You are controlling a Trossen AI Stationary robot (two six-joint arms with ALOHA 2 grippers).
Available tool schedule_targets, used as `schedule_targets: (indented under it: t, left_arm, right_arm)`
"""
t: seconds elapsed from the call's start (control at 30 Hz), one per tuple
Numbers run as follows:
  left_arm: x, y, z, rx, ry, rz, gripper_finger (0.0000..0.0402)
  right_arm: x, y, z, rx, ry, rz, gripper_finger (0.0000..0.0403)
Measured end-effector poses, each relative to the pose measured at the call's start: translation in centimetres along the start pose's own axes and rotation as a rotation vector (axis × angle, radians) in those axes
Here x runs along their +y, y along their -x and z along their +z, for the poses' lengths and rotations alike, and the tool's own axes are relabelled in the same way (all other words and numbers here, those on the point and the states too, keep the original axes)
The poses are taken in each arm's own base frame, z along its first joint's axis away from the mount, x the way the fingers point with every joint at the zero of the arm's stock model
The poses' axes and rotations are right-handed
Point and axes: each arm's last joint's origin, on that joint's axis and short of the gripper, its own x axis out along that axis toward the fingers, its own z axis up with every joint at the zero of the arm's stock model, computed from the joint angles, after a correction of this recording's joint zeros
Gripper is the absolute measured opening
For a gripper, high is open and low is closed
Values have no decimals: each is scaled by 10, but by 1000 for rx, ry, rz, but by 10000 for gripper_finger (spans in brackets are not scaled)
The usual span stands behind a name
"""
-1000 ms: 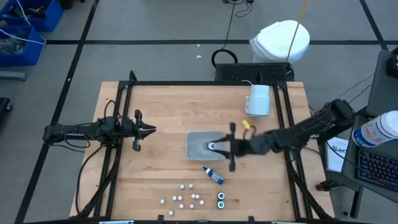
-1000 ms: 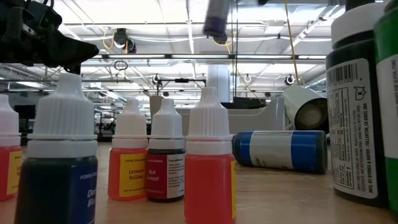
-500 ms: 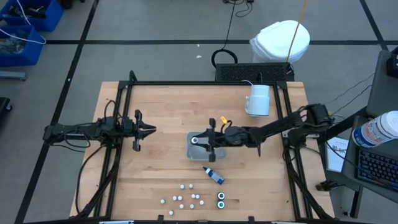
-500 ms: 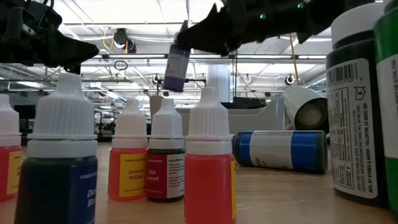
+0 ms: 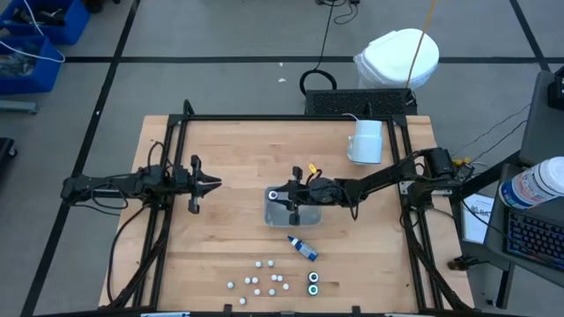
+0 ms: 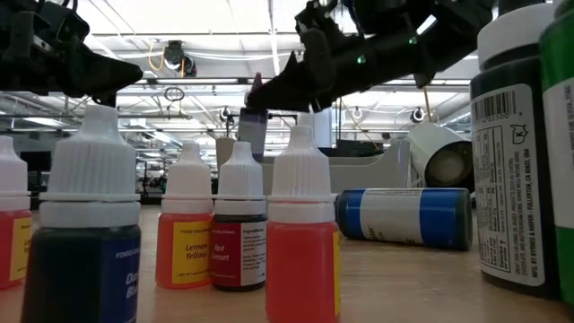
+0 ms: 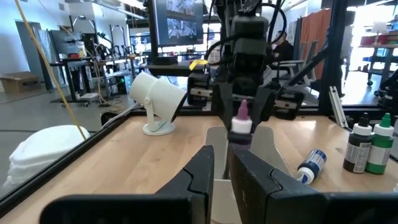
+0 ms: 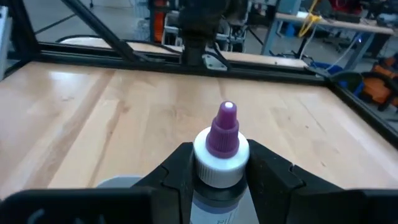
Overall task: Pick & Place food coloring
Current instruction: Put the big purple food coloring into the gray bin
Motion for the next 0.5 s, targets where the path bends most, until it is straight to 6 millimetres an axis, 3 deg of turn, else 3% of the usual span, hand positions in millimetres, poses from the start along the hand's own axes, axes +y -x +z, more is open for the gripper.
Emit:
schedule_targets:
  t: [0.5]
  left_arm:
    - [0, 0, -1, 13, -53, 0, 58]
  right_arm:
    - [-8, -16, -34, 104, -45, -26, 108]
